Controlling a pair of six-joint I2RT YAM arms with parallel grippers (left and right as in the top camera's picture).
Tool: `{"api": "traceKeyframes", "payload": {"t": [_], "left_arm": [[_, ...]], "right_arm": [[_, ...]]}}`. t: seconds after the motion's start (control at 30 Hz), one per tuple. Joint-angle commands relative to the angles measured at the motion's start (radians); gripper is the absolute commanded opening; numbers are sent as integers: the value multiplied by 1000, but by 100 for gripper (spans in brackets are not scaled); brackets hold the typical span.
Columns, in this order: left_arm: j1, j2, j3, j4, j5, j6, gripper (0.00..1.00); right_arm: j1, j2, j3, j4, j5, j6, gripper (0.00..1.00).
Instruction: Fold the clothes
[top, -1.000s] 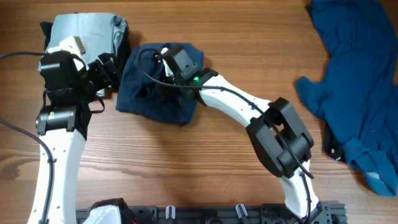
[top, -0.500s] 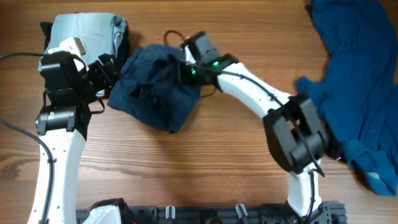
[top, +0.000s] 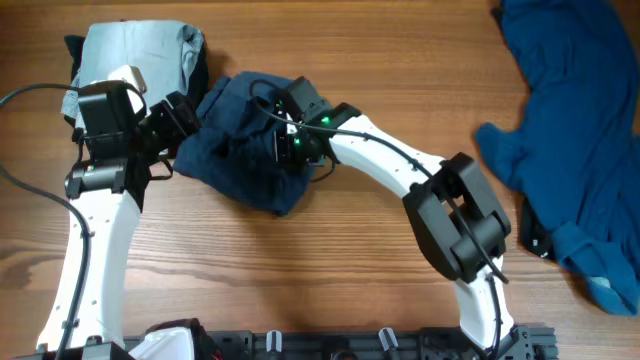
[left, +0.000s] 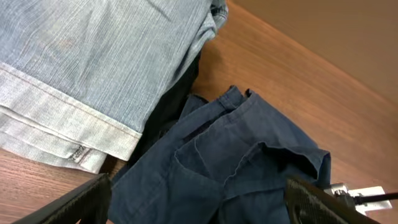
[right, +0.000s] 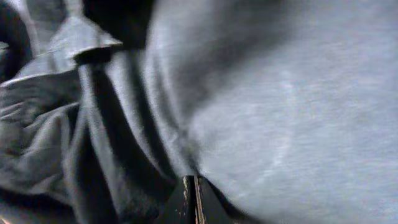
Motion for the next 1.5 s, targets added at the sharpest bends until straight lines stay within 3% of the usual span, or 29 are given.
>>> {"api": "traceKeyframes", "payload": {"t": [0.0,0.17,0.33,0.4,0.47,0.5,0.53,0.67,0.83,1.0,1.23,1.27,1.37,1.47], "left_arm": [[8,28,8,-7,31,-8,88],[7,67,8,-7,77,-5,88],[-93,200,8,11,144,98,89],[-144,284,8,53,148,101,92],[-175,362,8,115,158,101,92],[-182,395,8,143,174,104,92],[-183,432,8,181,197,109,93],[-182,523,8,266,208,174,93],[-183,590,8,371,308,175,90],[-209,594,8,447,510,175,81],[-280,594,8,497,528,175,78],[-287,594,8,497,528,175,70],[-307,594,8,497,528,175,4],[-309,594,8,507,528,175,4]], "right_arm": [[-55,39,-13,-26,-2,-33,4],[-169,87,-13,-36,-18,-170,5],[-290,87,29,-43,-17,-586,7],[-298,87,36,-86,36,-687,7],[-298,84,57,-142,35,-722,35],[-298,76,79,-174,26,-720,68],[-298,58,105,-208,20,-716,80],[-299,-60,212,-328,21,-711,98],[-315,-219,241,-356,22,-648,99],[-399,-287,241,-361,13,-561,99],[-420,-287,240,-380,-5,-565,99],[-420,-287,240,-380,-5,-565,99],[-420,-287,240,-381,-2,-564,99],[-420,-287,240,-399,-2,-563,99]]}}
